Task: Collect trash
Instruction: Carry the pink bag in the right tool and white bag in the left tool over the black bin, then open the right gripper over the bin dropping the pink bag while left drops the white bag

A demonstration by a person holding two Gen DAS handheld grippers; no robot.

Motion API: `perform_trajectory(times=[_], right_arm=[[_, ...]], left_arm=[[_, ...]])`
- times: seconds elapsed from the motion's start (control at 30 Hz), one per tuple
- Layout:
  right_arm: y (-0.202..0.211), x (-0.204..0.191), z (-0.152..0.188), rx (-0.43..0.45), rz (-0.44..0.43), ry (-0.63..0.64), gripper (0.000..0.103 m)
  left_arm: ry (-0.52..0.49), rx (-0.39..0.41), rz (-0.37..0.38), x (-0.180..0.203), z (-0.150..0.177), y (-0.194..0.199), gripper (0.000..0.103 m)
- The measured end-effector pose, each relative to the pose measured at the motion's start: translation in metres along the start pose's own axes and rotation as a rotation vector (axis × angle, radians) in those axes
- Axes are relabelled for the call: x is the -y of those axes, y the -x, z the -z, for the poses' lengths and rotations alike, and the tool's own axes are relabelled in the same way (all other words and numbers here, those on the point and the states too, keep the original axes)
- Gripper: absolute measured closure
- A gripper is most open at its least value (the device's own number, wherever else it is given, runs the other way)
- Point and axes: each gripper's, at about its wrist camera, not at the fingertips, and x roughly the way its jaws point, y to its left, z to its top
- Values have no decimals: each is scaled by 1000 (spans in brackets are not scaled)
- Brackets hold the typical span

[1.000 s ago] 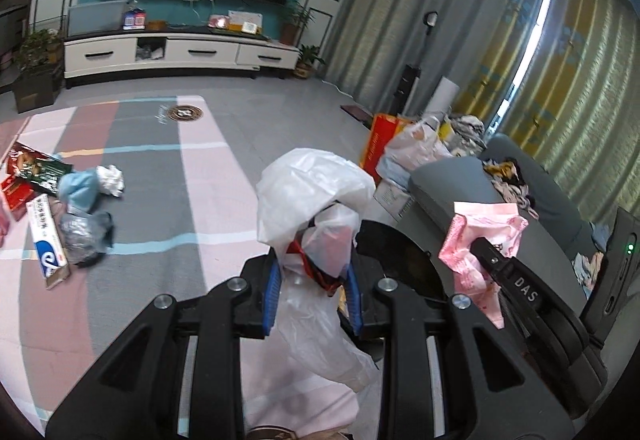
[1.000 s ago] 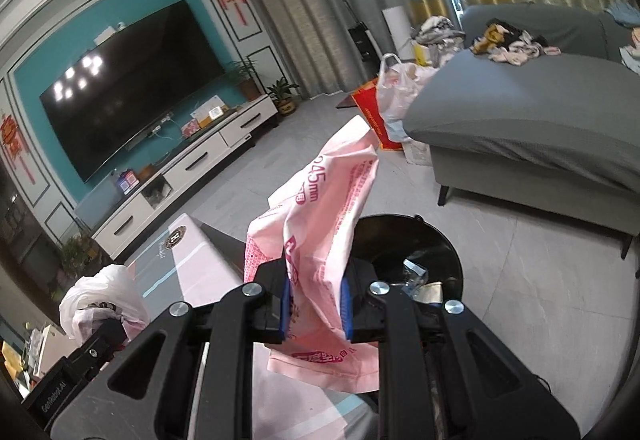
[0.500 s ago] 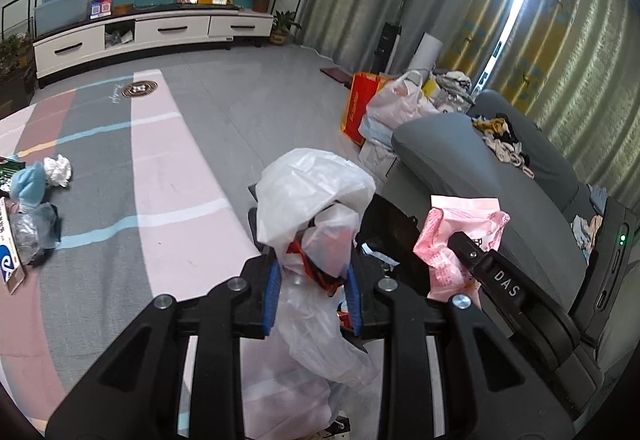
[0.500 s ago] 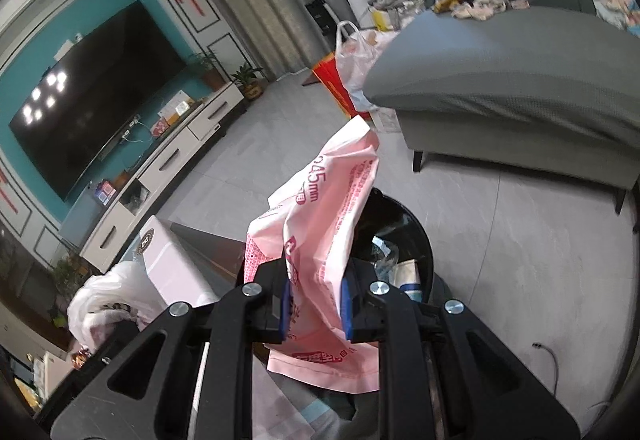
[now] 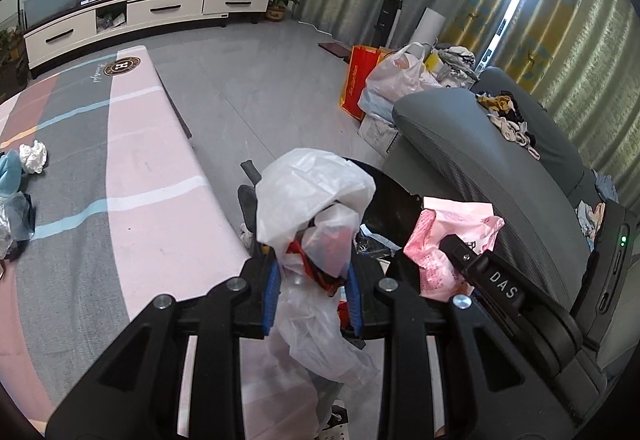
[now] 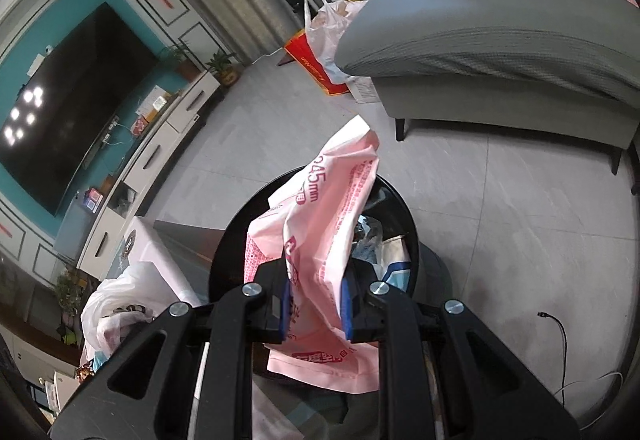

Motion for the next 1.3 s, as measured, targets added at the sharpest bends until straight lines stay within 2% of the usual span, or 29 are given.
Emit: perform_trajectory(times=[0.73,1.3], right_arm=[[-7,0,-3,-21,19,0,83],[-12,0,-2,-37,34,-1,83]], left_arm=[[-37,-52,7,18,2,-28,74],[-18,-97,39,21,1,-49,72]])
